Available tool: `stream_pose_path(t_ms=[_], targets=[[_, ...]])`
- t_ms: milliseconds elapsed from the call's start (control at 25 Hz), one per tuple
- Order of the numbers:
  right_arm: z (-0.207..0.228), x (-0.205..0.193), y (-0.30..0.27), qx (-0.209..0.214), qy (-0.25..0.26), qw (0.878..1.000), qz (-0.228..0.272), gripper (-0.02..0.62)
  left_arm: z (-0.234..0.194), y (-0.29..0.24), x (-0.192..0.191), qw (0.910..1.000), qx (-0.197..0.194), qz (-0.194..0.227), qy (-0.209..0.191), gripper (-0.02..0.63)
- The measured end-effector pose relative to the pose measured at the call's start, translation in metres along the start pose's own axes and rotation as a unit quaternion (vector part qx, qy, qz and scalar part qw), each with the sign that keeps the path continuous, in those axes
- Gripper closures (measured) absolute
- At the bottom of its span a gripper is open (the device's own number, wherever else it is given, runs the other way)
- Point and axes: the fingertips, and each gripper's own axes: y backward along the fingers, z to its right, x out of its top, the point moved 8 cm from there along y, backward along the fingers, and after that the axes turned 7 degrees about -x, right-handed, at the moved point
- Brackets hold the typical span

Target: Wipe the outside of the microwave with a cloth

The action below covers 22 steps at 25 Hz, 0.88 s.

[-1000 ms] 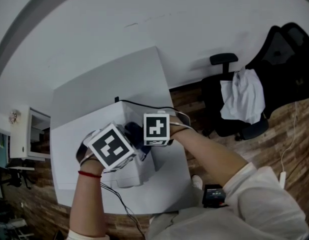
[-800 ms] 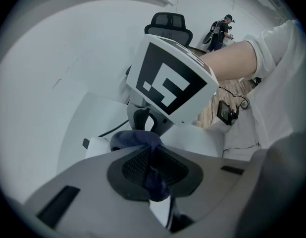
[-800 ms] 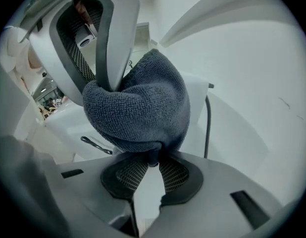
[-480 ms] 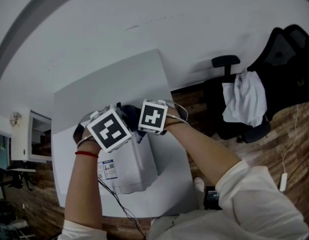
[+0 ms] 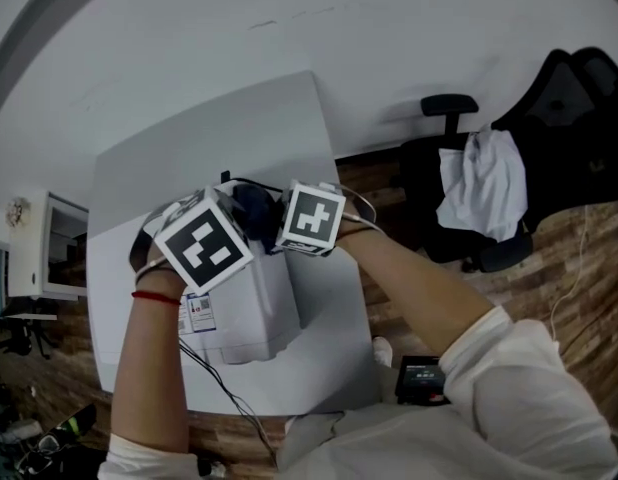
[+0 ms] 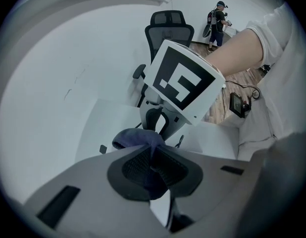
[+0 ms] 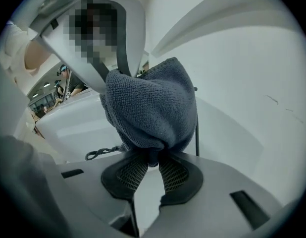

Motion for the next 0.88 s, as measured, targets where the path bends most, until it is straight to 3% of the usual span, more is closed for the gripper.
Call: stream_pose_path(t_ms=[880], targets=[[-0.094, -0.036, 0.019, 0.070, -0.001, 0.997, 0.018, 0.509, 0.105, -0.003, -0.022, 0.9989, -0.037, 0.027, 0.009, 0.574]])
